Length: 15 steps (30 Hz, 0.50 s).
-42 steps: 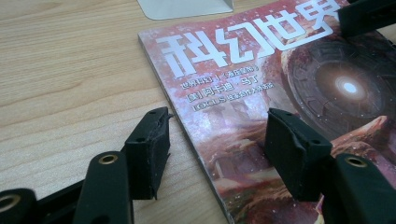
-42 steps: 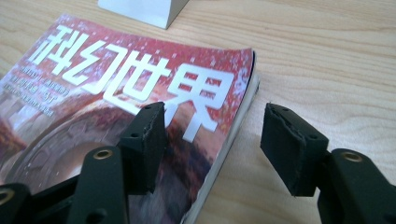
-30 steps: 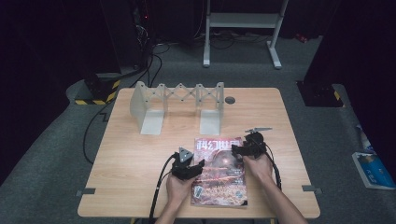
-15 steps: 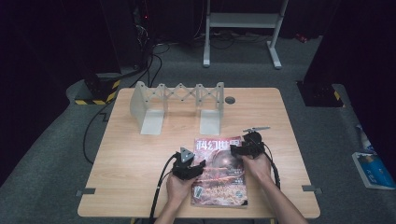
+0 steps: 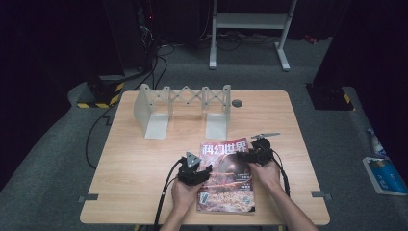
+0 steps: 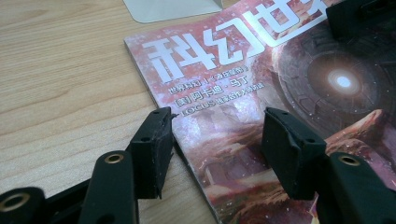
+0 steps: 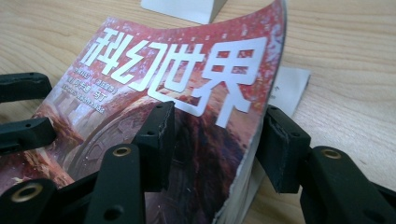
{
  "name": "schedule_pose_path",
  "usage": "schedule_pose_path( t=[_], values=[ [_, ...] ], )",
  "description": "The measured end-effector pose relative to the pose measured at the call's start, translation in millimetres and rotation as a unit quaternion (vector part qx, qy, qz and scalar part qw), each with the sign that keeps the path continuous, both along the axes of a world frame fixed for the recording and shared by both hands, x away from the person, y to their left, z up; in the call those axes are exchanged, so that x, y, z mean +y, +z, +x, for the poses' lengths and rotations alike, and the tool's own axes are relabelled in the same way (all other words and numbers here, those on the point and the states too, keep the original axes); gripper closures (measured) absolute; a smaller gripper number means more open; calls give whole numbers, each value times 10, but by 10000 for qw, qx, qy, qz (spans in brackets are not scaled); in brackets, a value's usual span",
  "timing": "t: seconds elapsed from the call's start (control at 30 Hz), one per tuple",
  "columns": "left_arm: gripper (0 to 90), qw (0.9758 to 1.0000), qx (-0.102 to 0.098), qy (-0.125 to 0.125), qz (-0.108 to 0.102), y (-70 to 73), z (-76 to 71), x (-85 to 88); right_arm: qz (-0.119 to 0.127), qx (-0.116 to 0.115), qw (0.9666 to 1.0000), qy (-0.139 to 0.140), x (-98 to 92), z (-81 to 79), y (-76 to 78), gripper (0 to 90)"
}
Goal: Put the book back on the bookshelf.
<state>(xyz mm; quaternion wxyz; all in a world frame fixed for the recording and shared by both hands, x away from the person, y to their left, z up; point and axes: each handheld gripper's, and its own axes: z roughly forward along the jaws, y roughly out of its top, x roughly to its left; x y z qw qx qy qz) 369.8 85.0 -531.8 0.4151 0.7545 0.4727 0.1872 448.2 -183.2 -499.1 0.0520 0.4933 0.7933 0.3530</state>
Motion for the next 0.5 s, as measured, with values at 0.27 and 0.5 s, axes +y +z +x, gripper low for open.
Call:
schedule_pose_path(
  t=[0.27,0.5],
  values=[
    [436,10000,-7,3,-7,-2,0,0,-70,-52,9999,126,15,-41,20,508],
    [437,10000,-22,-10,5,-2,5,4,-7,-21,9998,176,76,-27,37,509]
  ],
)
